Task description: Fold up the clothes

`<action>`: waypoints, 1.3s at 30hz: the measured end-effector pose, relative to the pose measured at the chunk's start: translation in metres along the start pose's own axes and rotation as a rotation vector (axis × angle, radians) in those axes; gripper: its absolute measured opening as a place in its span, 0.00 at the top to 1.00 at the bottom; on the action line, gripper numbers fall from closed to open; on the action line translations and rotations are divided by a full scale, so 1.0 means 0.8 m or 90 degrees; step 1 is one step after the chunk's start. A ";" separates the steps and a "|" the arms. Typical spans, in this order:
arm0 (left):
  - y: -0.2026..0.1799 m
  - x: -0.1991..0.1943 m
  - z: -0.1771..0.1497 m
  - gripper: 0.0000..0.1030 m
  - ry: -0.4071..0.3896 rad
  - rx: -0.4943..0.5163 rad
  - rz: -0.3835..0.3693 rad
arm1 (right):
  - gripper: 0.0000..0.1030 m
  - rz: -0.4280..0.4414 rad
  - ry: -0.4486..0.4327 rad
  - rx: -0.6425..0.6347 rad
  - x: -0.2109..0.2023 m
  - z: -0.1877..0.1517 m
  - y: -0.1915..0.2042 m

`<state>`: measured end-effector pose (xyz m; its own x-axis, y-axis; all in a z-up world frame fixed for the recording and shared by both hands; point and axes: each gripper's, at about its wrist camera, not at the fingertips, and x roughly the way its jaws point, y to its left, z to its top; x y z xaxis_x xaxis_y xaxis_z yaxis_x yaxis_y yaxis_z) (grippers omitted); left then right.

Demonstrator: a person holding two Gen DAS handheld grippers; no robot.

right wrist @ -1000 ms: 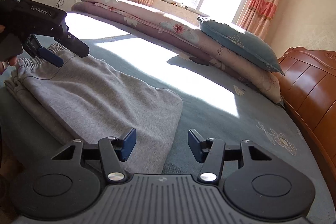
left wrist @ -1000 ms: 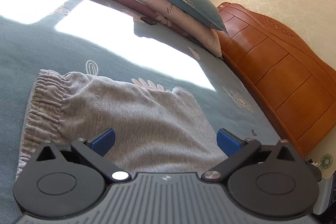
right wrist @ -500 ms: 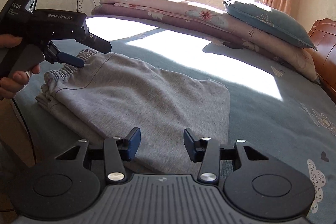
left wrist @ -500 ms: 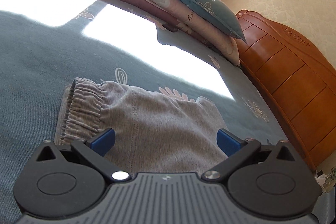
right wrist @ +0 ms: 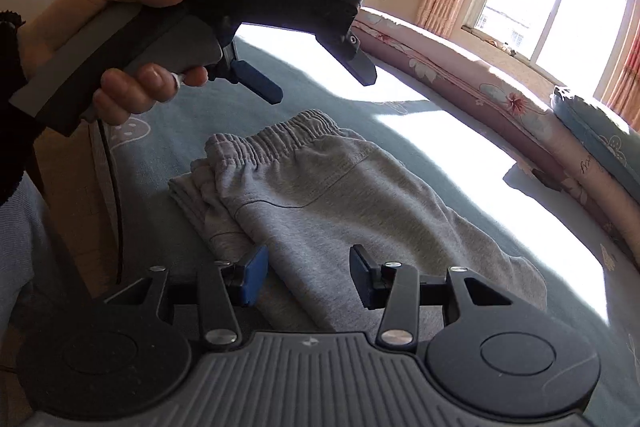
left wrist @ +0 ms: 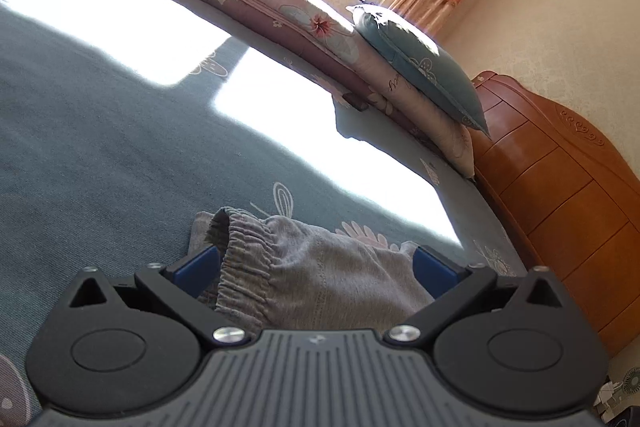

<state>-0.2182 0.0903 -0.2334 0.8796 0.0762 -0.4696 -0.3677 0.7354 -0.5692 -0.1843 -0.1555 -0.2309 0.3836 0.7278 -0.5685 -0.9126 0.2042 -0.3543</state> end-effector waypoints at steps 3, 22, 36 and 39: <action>0.004 0.000 0.001 0.01 -0.001 -0.009 0.000 | 0.59 -0.011 0.016 -0.095 0.015 0.003 0.023; 0.014 -0.003 0.006 0.01 -0.013 -0.027 0.009 | 0.74 0.035 -0.022 -0.116 -0.014 0.024 0.040; 0.015 -0.004 0.007 0.01 -0.008 -0.022 0.007 | 0.88 0.107 0.024 -0.069 0.032 0.044 0.036; 0.016 -0.005 0.007 0.01 -0.007 -0.019 0.007 | 0.74 0.100 -0.003 -0.043 0.027 0.055 0.026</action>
<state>-0.2242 0.1032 -0.2348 0.8788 0.0920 -0.4682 -0.3859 0.7143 -0.5839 -0.2012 -0.1067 -0.2179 0.2356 0.7506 -0.6173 -0.9496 0.0427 -0.3105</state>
